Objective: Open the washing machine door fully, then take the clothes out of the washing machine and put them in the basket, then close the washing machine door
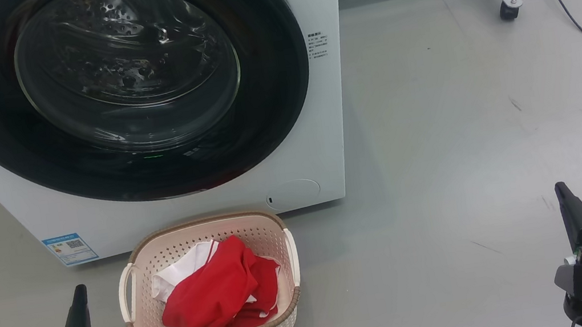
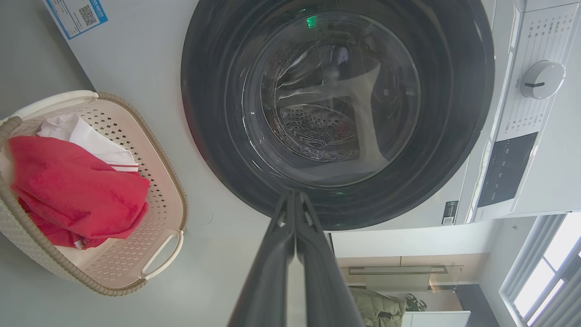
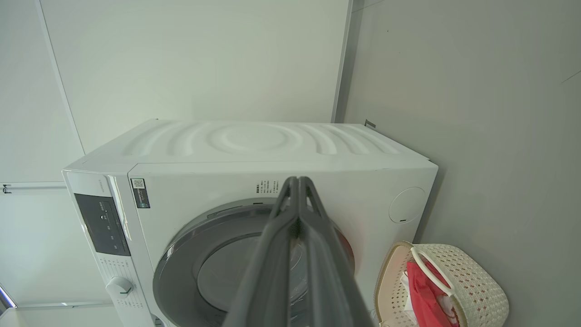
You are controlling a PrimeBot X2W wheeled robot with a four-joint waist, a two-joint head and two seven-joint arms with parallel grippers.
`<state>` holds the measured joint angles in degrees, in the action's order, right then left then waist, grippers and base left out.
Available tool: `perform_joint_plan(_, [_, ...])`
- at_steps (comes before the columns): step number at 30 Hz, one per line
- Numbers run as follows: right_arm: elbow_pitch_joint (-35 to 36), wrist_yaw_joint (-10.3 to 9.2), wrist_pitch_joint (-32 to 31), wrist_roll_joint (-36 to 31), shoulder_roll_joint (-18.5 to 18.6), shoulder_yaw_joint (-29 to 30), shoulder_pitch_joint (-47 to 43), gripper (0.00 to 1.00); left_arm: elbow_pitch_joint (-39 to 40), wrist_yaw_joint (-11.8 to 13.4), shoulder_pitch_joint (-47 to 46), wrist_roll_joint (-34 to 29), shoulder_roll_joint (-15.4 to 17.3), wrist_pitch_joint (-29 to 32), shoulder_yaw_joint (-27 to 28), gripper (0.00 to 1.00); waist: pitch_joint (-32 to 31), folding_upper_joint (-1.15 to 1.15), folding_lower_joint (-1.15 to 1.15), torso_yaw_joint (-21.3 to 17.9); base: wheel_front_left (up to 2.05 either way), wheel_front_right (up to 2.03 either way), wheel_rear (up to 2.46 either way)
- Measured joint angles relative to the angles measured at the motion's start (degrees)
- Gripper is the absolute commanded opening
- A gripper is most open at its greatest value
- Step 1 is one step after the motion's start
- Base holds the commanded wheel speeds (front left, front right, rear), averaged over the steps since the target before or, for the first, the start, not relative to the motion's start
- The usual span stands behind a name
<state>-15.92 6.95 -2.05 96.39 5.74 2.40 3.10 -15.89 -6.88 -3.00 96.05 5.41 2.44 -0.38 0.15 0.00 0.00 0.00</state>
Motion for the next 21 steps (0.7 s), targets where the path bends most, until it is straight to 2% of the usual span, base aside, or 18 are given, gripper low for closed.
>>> perform_joint_plan(21, [0.0, 0.00, -0.2, 0.0, -0.2, 0.2, 0.0, 0.00, 0.0, 0.0, 0.0, 0.0, -0.1, 0.0, 0.1, 0.00, 0.0, 0.00, 0.00, 0.0, 0.00, 0.00, 0.00])
